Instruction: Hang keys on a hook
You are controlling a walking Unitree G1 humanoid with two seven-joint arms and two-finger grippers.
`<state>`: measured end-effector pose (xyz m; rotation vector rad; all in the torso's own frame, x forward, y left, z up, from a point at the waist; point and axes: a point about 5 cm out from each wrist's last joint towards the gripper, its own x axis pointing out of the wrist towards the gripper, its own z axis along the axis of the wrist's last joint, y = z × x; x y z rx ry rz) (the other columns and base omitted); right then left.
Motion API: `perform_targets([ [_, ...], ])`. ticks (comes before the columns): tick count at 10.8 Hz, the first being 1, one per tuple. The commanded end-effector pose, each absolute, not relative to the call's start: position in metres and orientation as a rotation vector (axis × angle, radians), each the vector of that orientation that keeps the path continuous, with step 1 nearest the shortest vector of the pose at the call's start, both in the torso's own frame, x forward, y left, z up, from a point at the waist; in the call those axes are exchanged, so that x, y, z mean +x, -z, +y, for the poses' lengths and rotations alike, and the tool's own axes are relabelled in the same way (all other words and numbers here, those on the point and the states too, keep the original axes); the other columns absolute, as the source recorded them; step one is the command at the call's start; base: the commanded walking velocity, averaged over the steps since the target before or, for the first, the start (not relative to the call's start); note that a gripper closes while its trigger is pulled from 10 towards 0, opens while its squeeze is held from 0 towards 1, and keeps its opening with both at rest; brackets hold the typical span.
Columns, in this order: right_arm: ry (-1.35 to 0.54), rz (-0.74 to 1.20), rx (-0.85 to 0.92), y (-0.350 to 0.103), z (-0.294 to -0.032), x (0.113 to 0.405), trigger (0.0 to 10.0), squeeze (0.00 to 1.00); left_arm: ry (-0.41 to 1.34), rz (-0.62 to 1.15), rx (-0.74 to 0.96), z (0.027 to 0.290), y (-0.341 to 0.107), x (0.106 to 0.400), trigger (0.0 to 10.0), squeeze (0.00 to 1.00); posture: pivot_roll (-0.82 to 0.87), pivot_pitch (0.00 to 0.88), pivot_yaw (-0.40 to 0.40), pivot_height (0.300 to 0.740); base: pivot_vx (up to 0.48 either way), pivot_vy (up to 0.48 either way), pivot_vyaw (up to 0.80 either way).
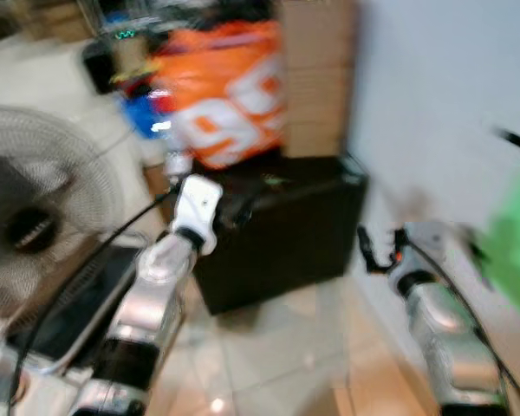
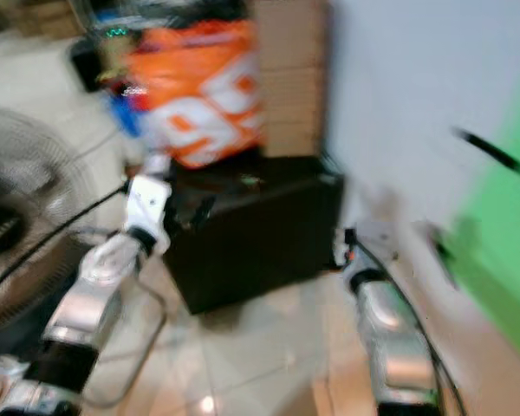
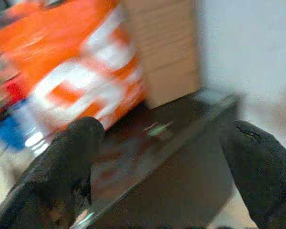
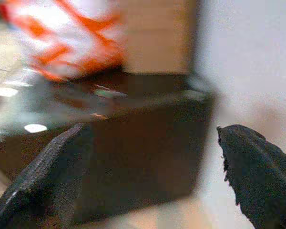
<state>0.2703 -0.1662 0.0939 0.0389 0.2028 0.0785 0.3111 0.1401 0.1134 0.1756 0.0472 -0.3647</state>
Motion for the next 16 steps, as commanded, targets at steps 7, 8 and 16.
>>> perform_targets([
  [7, -0.059, 0.209, 0.040, -0.093, -0.171, 0.271, 10.0, 1.00, 0.354, 0.025, 0.179, 0.142, -0.119, 0.317, 10.0, 0.00, -0.21, 0.000, 0.115, 0.740, 0.317, 0.000, 0.00],
  [8, -0.044, 0.208, 0.041, -0.093, -0.172, 0.268, 10.0, 1.00, 0.367, 0.029, 0.180, 0.141, -0.119, 0.317, 10.0, 0.00, -0.20, 0.000, 0.119, 0.740, 0.330, 0.000, 0.00],
  [16, 0.032, 0.155, 0.012, -0.099, -0.191, 0.270, 10.0, 1.00, 0.367, 0.040, 0.200, 0.146, -0.115, 0.316, 10.0, 0.00, -0.19, 0.000, 0.115, 0.740, 0.333, 0.000, 0.00],
])
